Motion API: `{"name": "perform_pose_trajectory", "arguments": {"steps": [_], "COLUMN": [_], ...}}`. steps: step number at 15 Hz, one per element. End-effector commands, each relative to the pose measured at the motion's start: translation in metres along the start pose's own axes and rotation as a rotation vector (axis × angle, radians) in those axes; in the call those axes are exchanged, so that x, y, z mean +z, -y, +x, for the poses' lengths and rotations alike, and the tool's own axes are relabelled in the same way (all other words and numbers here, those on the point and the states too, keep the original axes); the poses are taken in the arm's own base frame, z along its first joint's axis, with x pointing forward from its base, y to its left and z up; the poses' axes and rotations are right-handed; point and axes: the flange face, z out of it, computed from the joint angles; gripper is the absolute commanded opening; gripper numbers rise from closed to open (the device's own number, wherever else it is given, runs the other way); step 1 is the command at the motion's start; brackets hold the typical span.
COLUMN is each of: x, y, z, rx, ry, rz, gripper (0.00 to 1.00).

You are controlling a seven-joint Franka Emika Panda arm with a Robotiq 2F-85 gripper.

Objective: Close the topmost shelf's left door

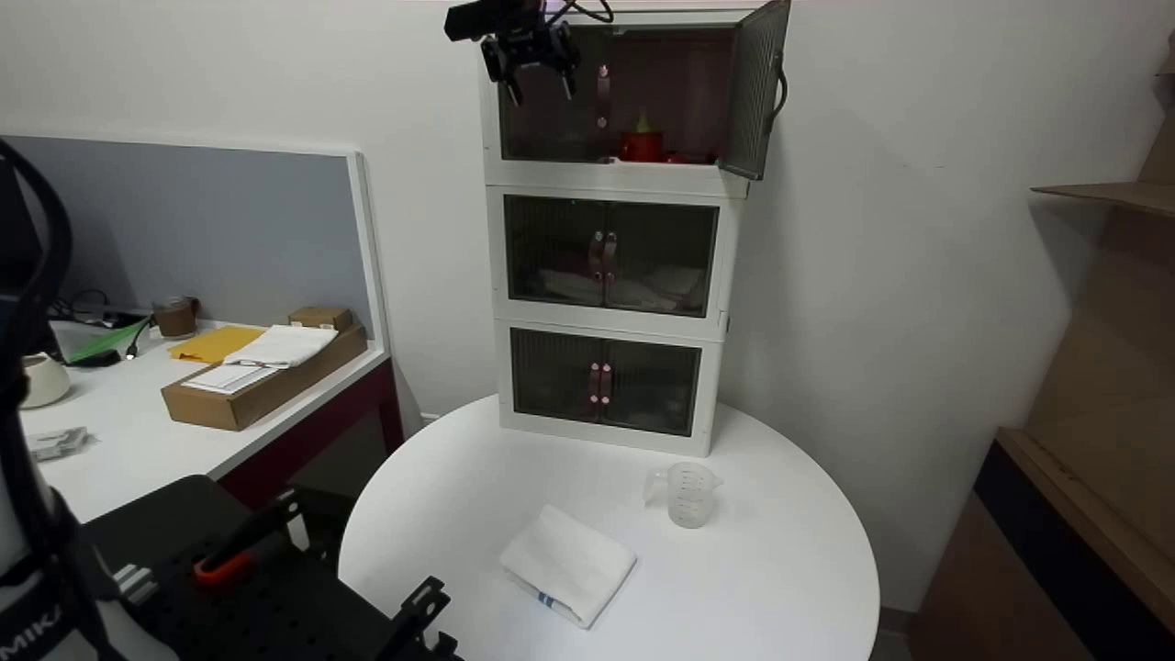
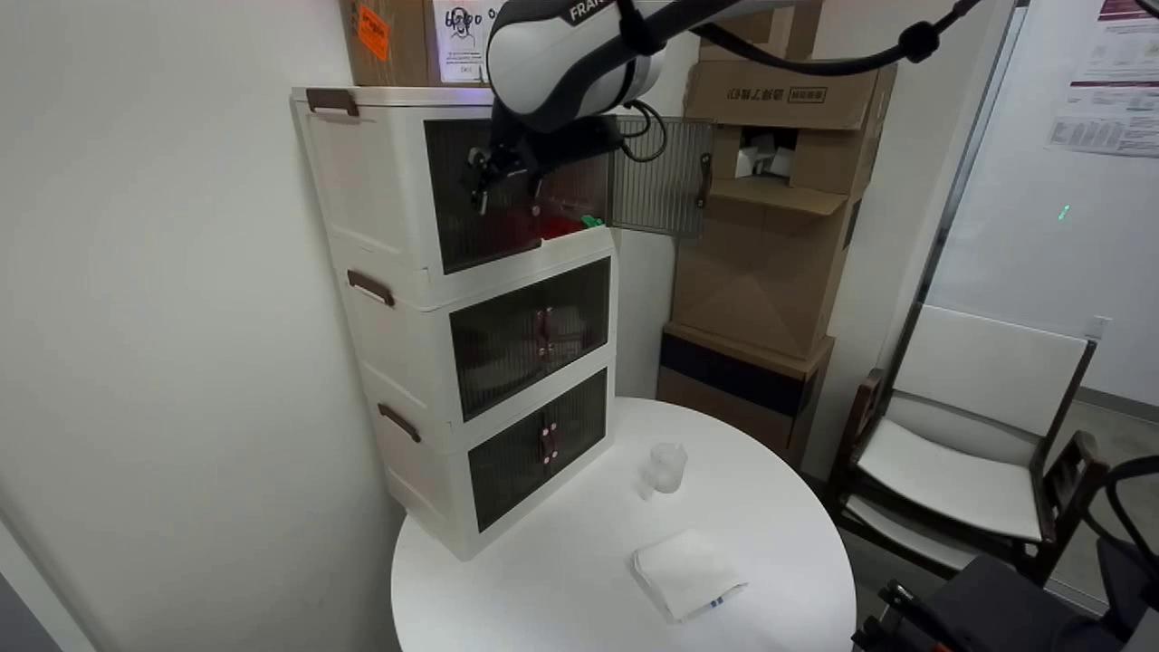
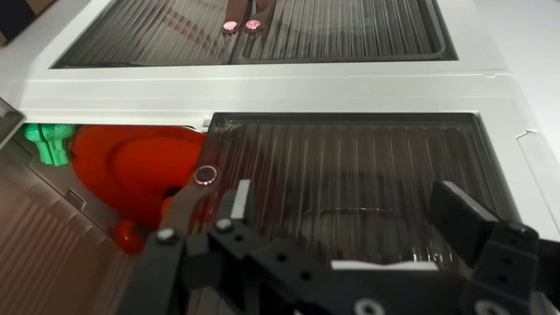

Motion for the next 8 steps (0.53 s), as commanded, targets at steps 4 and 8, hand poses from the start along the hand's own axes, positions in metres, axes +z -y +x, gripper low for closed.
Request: {"name": "perform_pose_trajectory", "arguments": {"steps": [4, 8], "x": [0.004, -0.005], "y": [0.006, 0.029], "z": [-0.004, -0.07], "rx": [-0.069, -0.09], "ry": [0.03, 0.164], "rz": [0.051, 0.142], "gripper": [1.0, 1.0]}}
